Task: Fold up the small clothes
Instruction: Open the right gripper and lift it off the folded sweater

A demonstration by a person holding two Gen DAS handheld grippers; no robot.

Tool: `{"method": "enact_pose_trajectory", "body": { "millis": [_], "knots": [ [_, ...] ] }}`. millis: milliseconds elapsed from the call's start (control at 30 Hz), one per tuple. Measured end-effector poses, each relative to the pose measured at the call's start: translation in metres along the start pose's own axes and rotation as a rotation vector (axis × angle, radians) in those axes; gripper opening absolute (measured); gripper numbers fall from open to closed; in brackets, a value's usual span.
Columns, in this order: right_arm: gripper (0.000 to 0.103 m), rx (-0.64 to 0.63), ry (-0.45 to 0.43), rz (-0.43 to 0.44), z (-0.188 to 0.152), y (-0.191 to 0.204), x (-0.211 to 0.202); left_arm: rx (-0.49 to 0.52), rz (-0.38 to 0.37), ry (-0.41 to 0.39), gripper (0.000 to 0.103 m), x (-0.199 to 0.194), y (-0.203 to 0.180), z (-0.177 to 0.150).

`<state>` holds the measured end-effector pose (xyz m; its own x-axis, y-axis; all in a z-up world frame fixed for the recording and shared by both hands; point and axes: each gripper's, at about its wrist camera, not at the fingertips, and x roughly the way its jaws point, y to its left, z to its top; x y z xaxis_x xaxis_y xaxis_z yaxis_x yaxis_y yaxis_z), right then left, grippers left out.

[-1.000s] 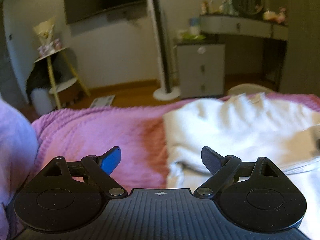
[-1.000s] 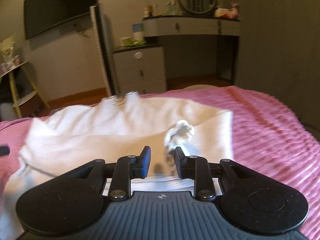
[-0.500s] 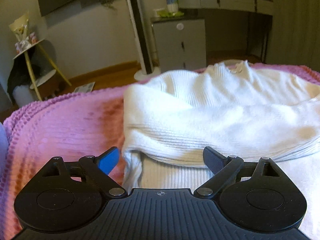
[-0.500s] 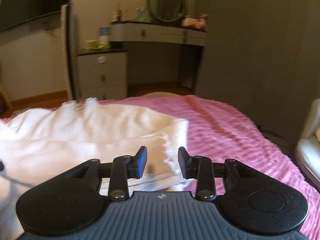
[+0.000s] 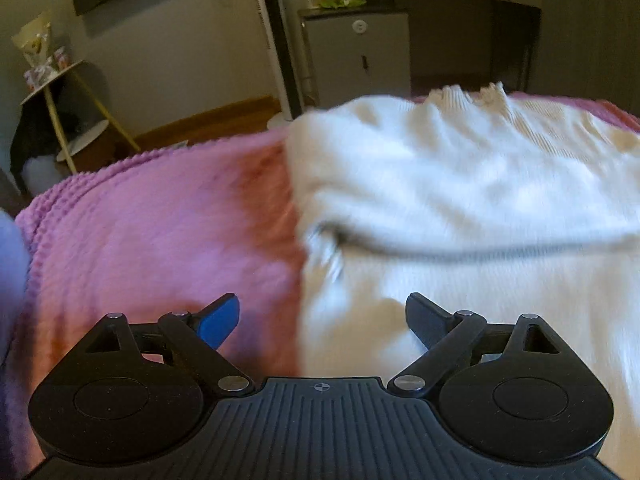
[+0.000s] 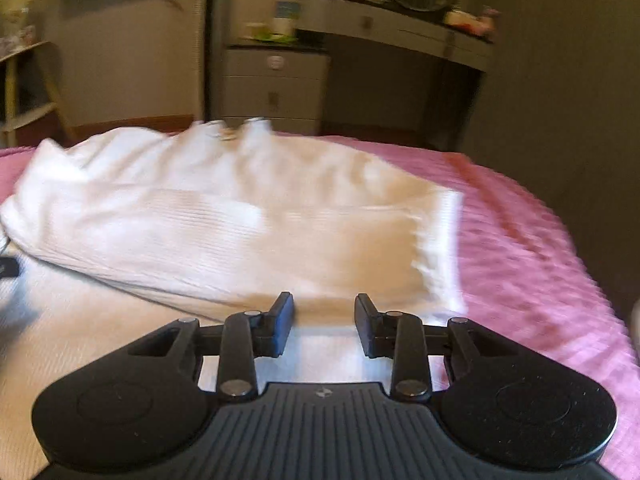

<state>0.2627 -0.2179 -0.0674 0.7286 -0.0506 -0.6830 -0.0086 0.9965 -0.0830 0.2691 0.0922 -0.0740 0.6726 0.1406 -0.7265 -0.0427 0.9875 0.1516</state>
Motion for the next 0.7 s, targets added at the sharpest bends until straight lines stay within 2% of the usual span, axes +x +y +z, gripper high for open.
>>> {"method": "enact_pose_trajectory", "body": {
  "millis": [67, 200, 300, 433, 500, 567, 700],
  "knots": [
    [0.032, 0.045, 0.007, 0.051, -0.014, -0.015, -0.024, 0.011, -0.047, 0.013, 0.094, -0.016, 0.015, -0.019],
    [0.032, 0.084, 0.099, 0.123, -0.059, -0.037, -0.069, 0.107, -0.117, 0.048, 0.094, -0.045, 0.03, -0.055],
    [0.034, 0.121, 0.168, 0.131, -0.093, -0.048, -0.093, 0.163, -0.162, 0.106, 0.094, -0.051, 0.03, -0.069],
    [0.035, 0.168, 0.22, 0.139, -0.122, -0.055, -0.11, 0.079, -0.259, 0.196, 0.085, -0.05, 0.04, -0.073],
    [0.035, 0.184, 0.222, 0.134, -0.125, -0.057, -0.115, 0.062, -0.285, 0.21, 0.082, -0.049, 0.044, -0.073],
    [0.035, 0.197, 0.22, 0.13, -0.125, -0.058, -0.118, 0.061, -0.292, 0.216, 0.072, -0.051, 0.046, -0.073],
    [0.036, 0.232, 0.21, 0.128, -0.12, -0.064, -0.117, 0.036, -0.345, 0.237, 0.061, -0.054, 0.051, -0.074]
  ]
}}
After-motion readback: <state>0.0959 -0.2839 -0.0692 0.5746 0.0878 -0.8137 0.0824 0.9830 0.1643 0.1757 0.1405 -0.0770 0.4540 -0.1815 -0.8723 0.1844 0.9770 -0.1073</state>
